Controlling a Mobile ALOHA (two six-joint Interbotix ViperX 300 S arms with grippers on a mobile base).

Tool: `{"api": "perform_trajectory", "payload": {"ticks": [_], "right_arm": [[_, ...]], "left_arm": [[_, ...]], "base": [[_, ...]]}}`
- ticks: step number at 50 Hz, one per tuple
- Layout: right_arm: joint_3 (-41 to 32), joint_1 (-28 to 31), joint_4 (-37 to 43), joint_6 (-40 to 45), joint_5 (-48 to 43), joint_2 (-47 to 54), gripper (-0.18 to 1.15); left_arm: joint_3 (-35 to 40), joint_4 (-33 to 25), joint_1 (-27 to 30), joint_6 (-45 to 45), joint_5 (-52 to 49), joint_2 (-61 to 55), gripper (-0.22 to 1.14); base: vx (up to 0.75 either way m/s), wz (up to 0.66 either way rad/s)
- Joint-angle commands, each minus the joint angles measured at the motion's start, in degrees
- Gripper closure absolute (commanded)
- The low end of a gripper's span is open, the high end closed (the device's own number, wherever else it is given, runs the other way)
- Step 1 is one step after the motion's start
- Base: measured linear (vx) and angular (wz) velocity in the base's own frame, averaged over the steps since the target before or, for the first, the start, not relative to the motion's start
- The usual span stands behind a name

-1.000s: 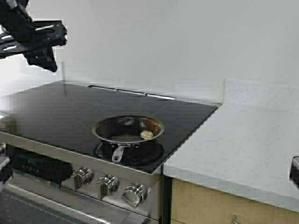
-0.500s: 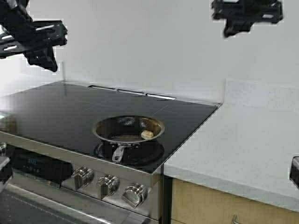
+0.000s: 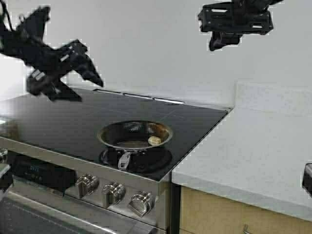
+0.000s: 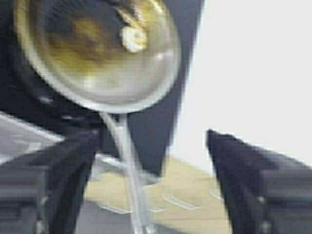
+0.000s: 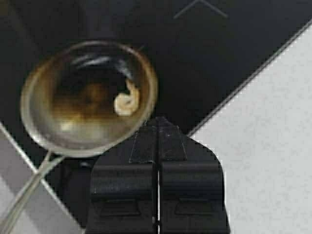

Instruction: Add oil to the pan and cook the shrimp and serve it

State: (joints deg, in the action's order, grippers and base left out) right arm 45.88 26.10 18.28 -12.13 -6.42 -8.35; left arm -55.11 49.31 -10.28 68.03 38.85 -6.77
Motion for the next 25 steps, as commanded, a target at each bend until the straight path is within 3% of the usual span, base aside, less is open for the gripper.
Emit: {"api": "perform_trajectory", "payload": {"ticks": [1,11,25], "right_arm": [[-0.70,-0.09,-0.09,0.00,-0.09,-0.53,0.92],[-0.70,0.18,-0.18,-0.18,-0.26,-0.53,0.92],[-0.79,0.09,-0.18,-0.09,-0.44,-0.44,0.92]], "left_arm": [[0.70,-4.57,0.09,-0.09,7.73,-6.59,-0.10],[1.32,-9.67,0.09,-0.09,18.72,-18.11,-0.09],[3.87,-9.93,0.09,-0.09,23.91,-29.00,-0.09]], "base": [[0.00,0.00],[0.00,0.00],[0.00,0.00]]}}
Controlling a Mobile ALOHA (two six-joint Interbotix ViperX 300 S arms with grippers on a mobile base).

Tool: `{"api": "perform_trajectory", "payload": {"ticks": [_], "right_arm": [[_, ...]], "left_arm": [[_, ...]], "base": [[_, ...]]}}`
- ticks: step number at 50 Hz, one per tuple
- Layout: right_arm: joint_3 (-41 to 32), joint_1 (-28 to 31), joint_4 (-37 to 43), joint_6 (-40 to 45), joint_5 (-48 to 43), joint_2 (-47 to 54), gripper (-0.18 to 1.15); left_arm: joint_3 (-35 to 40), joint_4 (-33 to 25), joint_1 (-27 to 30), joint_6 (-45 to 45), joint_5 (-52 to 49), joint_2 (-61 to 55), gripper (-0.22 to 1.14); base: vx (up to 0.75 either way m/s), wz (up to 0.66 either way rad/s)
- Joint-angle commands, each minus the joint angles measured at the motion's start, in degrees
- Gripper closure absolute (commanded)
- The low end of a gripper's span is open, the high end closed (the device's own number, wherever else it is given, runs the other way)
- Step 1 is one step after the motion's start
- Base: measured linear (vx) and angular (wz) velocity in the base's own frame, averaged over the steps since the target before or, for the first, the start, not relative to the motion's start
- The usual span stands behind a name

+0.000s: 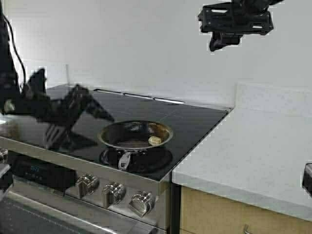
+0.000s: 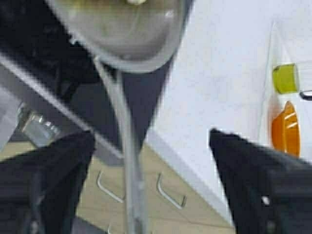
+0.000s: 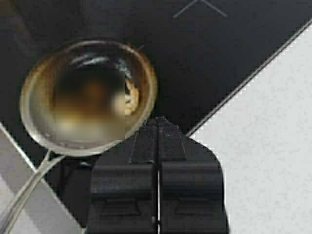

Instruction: Add oil to the pan and cook the shrimp and serve it

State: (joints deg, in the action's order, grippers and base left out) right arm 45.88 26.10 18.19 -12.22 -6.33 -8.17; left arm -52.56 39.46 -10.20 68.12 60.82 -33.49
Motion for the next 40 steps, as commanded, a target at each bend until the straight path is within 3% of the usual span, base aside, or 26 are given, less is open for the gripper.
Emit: {"api": "perform_trajectory", "payload": {"ticks": [1,26,40], "right_arm": [[-0.79,0.18,-0.09,0.00,-0.53,-0.62,0.92],[-0.62,0.18,-0.09,0.09,-0.53,-0.35,0.92],[-0.44,0.18,-0.09,0.18,-0.62,-0.26,0.92]], "left_arm": [[1.67,0.09,0.00,0.00,2.64,-3.16,-0.09],[12.74,-0.18,-7.56,5.63,9.67,-16.17,-0.09],[17.31,-0.18,-8.53,10.28,12.83,-19.34,-0.09]], "base": [[0.00,0.00],[0.00,0.00],[0.00,0.00]]}}
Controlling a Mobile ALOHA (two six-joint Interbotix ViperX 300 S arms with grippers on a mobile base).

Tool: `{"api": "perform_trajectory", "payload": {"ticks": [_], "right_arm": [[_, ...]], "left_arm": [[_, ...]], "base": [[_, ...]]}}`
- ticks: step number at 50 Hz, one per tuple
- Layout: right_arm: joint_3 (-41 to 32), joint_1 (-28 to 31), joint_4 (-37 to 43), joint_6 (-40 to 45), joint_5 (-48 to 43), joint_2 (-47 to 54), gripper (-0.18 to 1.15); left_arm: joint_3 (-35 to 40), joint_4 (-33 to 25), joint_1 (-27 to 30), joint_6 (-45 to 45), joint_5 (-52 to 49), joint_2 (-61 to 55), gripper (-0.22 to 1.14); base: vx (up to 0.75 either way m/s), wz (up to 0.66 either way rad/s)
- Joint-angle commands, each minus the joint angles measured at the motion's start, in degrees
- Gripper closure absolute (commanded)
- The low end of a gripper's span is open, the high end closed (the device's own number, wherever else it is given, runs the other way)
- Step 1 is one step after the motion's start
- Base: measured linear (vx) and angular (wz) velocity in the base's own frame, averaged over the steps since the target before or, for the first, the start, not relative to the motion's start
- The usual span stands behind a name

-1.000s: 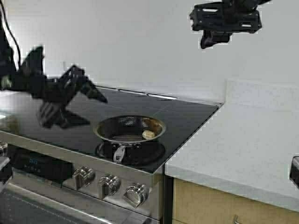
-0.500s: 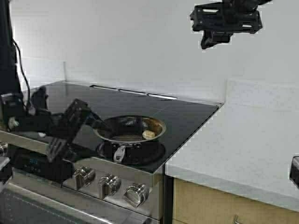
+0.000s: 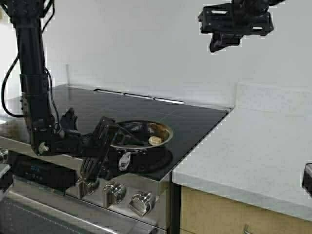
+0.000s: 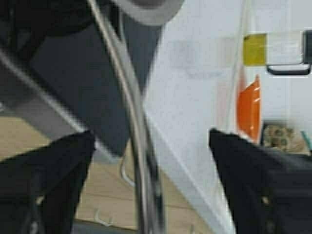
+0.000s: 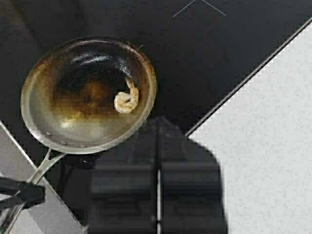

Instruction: Add oil to the pan and cook the shrimp and serve it

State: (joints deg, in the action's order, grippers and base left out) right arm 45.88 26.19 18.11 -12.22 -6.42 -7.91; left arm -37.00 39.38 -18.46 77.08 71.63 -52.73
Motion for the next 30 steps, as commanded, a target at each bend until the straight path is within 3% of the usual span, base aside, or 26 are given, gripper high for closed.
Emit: {"api": "perform_trajectory", "payload": {"ticks": [1,30], "right_arm": [[-0.35,0.09,0.00,0.18,-0.53,-0.62,0.92],[-0.26,0.09,0.00,0.18,-0.44,-0.53,0.92]], "left_arm": [[2.02,-0.09,-0.26,1.67,2.29,-0.26,-0.09],[4.83,0.79,-1.58,6.24,5.19,-2.46,-0.09]], "base": [[0.00,0.00],[0.00,0.00]]}}
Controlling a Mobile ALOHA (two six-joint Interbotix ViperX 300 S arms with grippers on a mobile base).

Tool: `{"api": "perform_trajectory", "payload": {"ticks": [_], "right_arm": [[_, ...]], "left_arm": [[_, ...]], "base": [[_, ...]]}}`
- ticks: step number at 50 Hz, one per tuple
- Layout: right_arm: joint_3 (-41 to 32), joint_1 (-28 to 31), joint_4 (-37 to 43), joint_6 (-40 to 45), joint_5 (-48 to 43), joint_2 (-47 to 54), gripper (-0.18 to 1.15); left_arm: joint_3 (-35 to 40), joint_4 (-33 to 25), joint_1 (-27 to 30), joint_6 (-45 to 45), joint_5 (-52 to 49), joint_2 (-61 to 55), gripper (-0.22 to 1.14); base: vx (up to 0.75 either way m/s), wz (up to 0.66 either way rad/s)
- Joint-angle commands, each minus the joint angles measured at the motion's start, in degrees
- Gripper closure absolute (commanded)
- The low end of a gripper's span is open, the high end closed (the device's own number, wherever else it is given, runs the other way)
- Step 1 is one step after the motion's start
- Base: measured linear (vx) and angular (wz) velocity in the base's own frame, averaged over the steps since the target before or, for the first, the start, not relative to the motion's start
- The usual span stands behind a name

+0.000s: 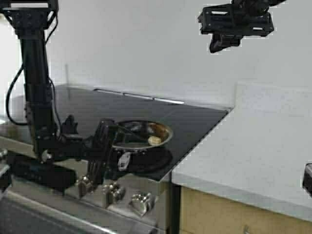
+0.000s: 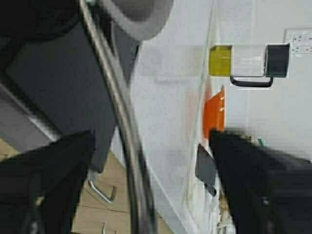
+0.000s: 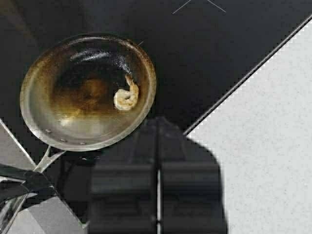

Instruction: Add oil to the pan and cook the shrimp and serve it

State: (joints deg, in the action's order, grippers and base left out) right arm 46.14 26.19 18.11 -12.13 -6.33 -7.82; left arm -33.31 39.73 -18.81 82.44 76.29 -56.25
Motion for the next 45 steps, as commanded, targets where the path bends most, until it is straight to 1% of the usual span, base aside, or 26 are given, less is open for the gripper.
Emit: {"api": "perform_trajectory", "payload": {"ticks": [1,11,14,16,18,20,23,24,26,27,29,34,36,45], "right_arm": [[-0.53,0.09,0.00,0.09,-0.62,-0.62,0.92],[-0.53,0.09,0.00,0.00,-0.62,-0.62,0.92],[-0.53,0.09,0.00,0.00,-0.53,-0.70,0.92],[-0.62,0.09,-0.09,0.09,-0.53,-0.70,0.92],[-0.62,0.09,0.00,0.00,-0.53,-0.70,0.92],[-0.62,0.09,-0.09,0.09,-0.62,-0.62,0.92],[-0.70,0.09,0.00,0.00,-0.62,-0.70,0.92],[-0.70,0.09,0.00,0.00,-0.62,-0.62,0.92],[-0.70,0.09,0.00,0.09,-0.53,-0.62,0.92],[-0.70,0.09,0.00,0.00,-0.53,-0.70,0.92],[-0.70,0.09,-0.09,0.00,-0.62,-0.70,0.92],[-0.62,0.09,0.00,0.09,-0.62,-0.70,0.92],[-0.62,0.09,0.00,0.09,-0.53,-0.79,0.92],[-0.79,0.09,0.18,0.18,0.26,-1.58,0.92]], "left_arm": [[1.41,0.53,-1.41,1.32,0.62,0.97,-0.09],[4.31,0.44,-2.72,4.57,0.79,0.35,-0.08],[4.48,0.44,-2.81,6.06,0.79,0.26,-0.04],[4.57,0.44,-2.81,7.29,0.79,0.26,0.04],[4.57,0.35,-2.81,8.44,0.79,0.18,0.15],[4.48,0.35,-2.81,9.23,0.79,0.18,0.32],[4.22,0.35,-2.81,9.67,0.79,0.26,0.65],[4.04,0.26,-2.81,9.58,0.79,0.44,0.83],[3.87,0.00,-2.81,9.49,0.79,0.62,1.00],[3.78,0.00,-2.81,9.58,0.79,0.62,1.06],[3.60,-0.18,-2.81,9.67,0.79,0.79,1.07],[3.08,-0.26,-2.81,9.58,1.41,1.41,0.87],[2.90,-0.26,-2.81,9.32,2.02,1.58,0.82],[2.29,-0.26,-2.81,9.40,4.04,2.72,0.89]], "base": [[0.00,0.00],[0.00,0.00],[0.00,0.00],[0.00,0.00],[0.00,0.00],[0.00,0.00],[0.00,0.00],[0.00,0.00],[0.00,0.00],[0.00,0.00],[0.00,0.00],[0.00,0.00],[0.00,0.00],[0.00,0.00]]}}
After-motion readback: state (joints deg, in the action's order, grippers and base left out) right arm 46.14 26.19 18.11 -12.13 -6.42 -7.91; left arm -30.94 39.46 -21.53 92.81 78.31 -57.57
